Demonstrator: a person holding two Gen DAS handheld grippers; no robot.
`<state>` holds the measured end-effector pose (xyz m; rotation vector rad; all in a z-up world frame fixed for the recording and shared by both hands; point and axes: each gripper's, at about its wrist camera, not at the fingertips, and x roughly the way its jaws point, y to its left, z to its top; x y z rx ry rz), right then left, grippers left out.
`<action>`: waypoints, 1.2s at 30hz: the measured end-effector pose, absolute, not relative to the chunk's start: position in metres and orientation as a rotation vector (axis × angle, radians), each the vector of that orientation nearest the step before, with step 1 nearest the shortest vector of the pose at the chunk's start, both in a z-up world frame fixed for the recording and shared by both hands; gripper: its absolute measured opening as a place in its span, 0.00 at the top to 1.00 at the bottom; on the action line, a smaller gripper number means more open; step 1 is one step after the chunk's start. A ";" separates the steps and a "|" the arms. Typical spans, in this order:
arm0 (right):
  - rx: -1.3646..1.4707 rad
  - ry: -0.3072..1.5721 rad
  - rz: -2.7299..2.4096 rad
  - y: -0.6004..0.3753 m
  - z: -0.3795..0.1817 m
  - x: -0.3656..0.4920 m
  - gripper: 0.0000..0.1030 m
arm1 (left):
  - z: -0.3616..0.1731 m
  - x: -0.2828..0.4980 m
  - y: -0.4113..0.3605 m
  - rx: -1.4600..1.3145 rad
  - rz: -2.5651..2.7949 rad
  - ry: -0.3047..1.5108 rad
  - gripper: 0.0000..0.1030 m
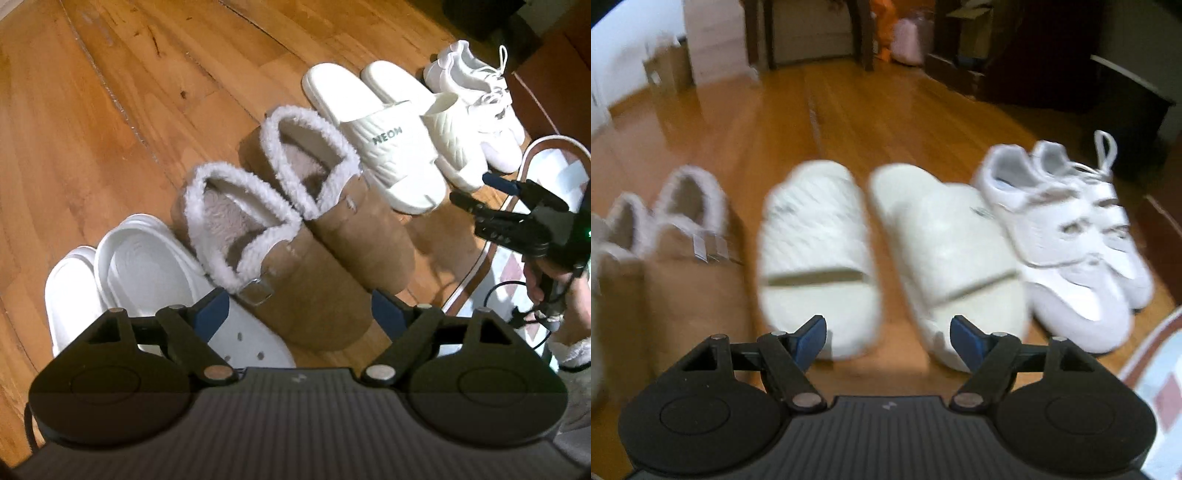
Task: Organize scattered shoes
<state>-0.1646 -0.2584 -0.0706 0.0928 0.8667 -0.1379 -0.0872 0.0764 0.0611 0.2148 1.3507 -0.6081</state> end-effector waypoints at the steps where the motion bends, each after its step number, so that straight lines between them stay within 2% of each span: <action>1: 0.172 0.859 -0.149 -0.271 -0.074 -0.164 0.21 | 0.061 -0.088 0.074 0.222 -0.613 1.350 0.18; 3: 0.322 0.841 -0.176 -0.292 -0.080 -0.156 0.20 | 0.059 -0.089 0.071 0.243 -0.621 1.350 0.17; 5: 0.627 0.797 -0.199 -0.325 -0.091 -0.143 0.20 | 0.056 -0.090 0.068 0.261 -0.614 1.352 0.17; 7: 0.765 0.787 -0.168 -0.341 -0.103 -0.127 0.21 | 0.053 -0.088 0.067 0.268 -0.603 1.354 0.17; 12: 0.785 0.823 0.044 -0.323 -0.114 -0.084 0.30 | 0.052 -0.081 0.068 0.246 -0.573 1.357 0.17; 19: 0.598 0.866 0.062 -0.300 -0.094 -0.085 0.31 | 0.062 -0.085 0.068 0.244 -0.574 1.340 0.17; 23: 0.474 0.891 -0.003 -0.292 -0.057 -0.117 0.28 | 0.064 -0.091 0.067 0.266 -0.574 1.337 0.13; 25: 0.385 0.928 -0.030 -0.281 -0.045 -0.124 0.23 | 0.062 -0.094 0.064 0.278 -0.571 1.351 0.11; 27: 0.242 0.984 -0.070 -0.262 -0.028 -0.132 0.20 | 0.055 -0.097 0.059 0.291 -0.555 1.403 0.06; 31: 0.033 1.048 -0.122 -0.226 -0.002 -0.144 0.20 | 0.035 -0.102 0.057 0.229 -0.483 1.587 0.06; 36: 0.005 1.053 -0.088 -0.209 0.018 -0.143 0.17 | 0.012 -0.119 0.073 -0.013 -0.352 1.805 0.06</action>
